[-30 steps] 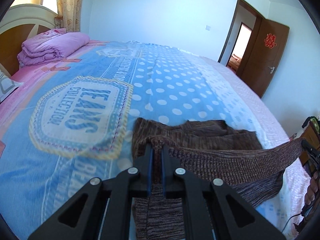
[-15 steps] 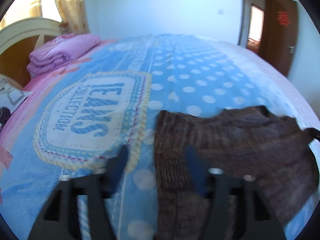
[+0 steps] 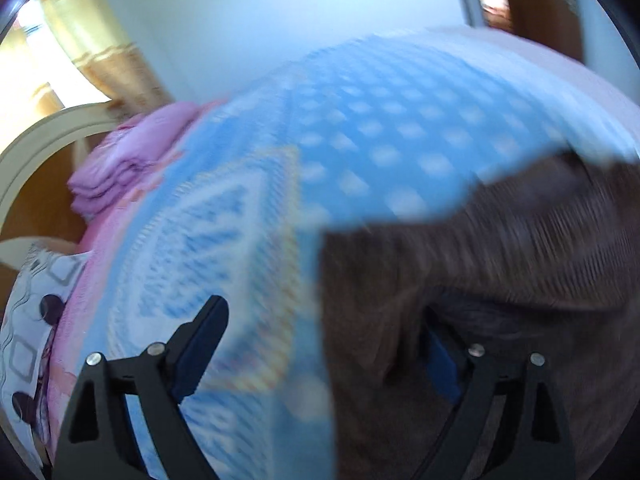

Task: Fold small clothes
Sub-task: 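Lay the folded hem onto the sweater and open both grippers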

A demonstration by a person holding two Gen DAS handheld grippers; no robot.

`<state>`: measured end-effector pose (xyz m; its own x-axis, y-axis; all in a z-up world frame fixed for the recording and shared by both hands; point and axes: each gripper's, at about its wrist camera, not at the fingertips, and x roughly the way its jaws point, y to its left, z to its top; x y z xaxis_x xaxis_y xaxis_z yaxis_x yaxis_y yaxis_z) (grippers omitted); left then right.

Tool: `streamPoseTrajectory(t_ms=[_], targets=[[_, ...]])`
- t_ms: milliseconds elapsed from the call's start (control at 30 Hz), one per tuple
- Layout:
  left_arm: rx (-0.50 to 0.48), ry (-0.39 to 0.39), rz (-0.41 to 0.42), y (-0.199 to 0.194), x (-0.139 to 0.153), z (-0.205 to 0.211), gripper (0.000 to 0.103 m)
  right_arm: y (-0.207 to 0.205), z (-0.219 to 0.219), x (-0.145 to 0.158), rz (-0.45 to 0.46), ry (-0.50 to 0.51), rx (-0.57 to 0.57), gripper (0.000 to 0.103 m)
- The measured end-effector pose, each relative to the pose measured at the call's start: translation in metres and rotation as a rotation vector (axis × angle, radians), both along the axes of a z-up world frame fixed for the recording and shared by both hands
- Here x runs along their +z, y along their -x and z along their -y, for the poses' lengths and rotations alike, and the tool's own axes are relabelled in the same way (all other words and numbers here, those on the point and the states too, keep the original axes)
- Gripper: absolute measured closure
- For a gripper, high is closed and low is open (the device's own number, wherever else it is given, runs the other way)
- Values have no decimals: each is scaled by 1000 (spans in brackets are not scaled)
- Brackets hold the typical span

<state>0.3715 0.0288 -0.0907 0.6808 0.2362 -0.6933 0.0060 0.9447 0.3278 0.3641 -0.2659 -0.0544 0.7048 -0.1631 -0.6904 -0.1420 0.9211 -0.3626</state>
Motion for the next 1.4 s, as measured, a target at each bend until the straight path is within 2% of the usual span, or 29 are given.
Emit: streamPoseTrajectory(t_ms=[100, 167, 233, 300, 333, 367, 400, 467, 533, 567, 600, 667, 767, 833, 900, 967, 1033, 1067, 1133, 1167, 1200, 1267, 1333, 1400], targets=[[58, 19, 50, -10, 24, -14, 10, -15, 19, 32, 102, -52, -88, 36], [58, 63, 50, -10, 33, -21, 5, -14, 29, 40, 110, -109, -99, 36], [42, 53, 40, -7, 32, -23, 5, -2, 30, 36, 72, -176, -45, 36], [37, 22, 30, 0, 26, -25, 5, 18, 15, 19, -29, -190, 87, 36], [15, 22, 25, 7, 22, -25, 5, 28, 6, 9, -69, -152, 146, 36], [-5, 16, 17, 11, 16, -24, 5, 40, -5, -5, -103, -72, 209, 36], [-25, -3, 6, 18, 10, -22, 5, 54, -17, -23, -126, 56, 261, 36], [-88, -40, -47, 30, -8, -14, 5, 68, -25, -45, -110, 232, 292, 35], [-140, -66, -88, 37, -23, -4, 4, 68, -23, -43, -63, 265, 298, 21], [-162, -89, -99, 39, -30, 2, 4, 63, -21, -41, -51, 279, 282, 21], [-182, -139, -82, 39, -35, 12, 2, 54, -19, -38, -41, 293, 259, 21], [-173, -193, -44, 32, -34, 23, 0, 27, -17, -40, -46, 350, 211, 21], [-90, -190, -3, 4, -17, 27, 0, -11, -16, -23, 20, 434, 130, 21], [-9, -164, 43, -16, 0, 18, 0, -24, -12, -1, 78, 415, 63, 21], [57, -140, 74, -27, 14, 6, 0, -28, -3, 25, 145, 347, -7, 21], [96, -100, 68, -35, 20, -7, 0, -26, 7, 39, 161, 275, -43, 21], [96, -68, 36, -38, 16, -15, 0, -21, 12, 36, 97, 163, 21, 21], [95, -76, 29, -36, 12, -17, 0, -14, 10, 30, 30, 105, 89, 21], [86, -103, 18, -31, 0, -18, 0, 7, -2, 15, -69, 70, 228, 21], [85, -107, 8, -30, -5, -19, 0, 21, -9, 5, -108, 106, 296, 21], [82, -106, 1, -26, -7, -19, 0, 36, -16, -8, -134, 189, 353, 21], [28, -89, 15, -7, -6, -14, 0, 57, -22, -31, -136, 358, 374, 21], [-67, -117, 10, 18, -9, -7, 0, 68, -18, -46, -119, 466, 396, 19], [-154, -137, -28, 36, -20, 0, 0, 66, -7, -42, -82, 497, 376, 13]])
